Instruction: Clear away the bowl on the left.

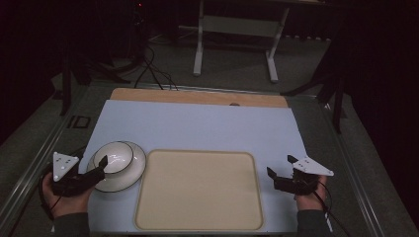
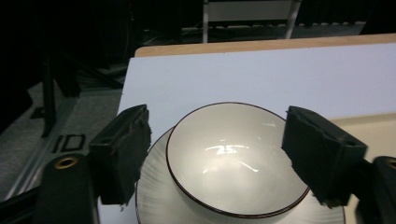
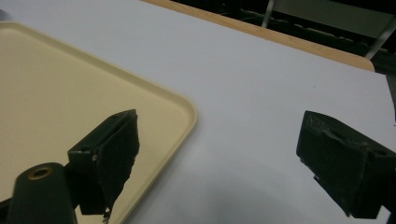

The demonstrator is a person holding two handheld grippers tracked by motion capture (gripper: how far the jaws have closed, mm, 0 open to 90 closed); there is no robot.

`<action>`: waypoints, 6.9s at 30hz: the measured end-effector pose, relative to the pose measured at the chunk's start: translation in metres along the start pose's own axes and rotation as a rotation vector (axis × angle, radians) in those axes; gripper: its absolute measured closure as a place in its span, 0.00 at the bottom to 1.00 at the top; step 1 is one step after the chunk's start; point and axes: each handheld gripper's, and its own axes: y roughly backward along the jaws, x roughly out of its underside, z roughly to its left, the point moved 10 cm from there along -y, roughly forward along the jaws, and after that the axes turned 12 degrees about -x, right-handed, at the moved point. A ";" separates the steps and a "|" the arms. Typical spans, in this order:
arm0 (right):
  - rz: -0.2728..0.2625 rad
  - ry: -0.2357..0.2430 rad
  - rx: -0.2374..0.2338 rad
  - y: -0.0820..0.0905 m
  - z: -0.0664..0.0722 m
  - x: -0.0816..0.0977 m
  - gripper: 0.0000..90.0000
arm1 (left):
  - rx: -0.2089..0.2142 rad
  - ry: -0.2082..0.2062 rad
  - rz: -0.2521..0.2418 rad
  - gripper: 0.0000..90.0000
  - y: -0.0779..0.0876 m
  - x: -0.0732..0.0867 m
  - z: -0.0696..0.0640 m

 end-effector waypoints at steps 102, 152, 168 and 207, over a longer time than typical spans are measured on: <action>-0.023 0.053 0.027 0.004 0.001 -0.006 0.14 | 0.069 0.179 0.422 0.89 -0.063 0.053 0.004; -0.040 0.053 0.024 0.007 0.000 -0.008 0.15 | 0.172 0.307 0.379 0.88 -0.051 0.040 -0.003; -0.041 0.054 0.025 0.008 0.000 -0.008 0.15 | 0.199 0.332 0.323 0.88 -0.041 0.026 -0.011; -0.046 0.051 0.029 0.009 -0.001 -0.009 0.15 | 0.254 0.349 0.241 0.87 -0.025 0.007 -0.038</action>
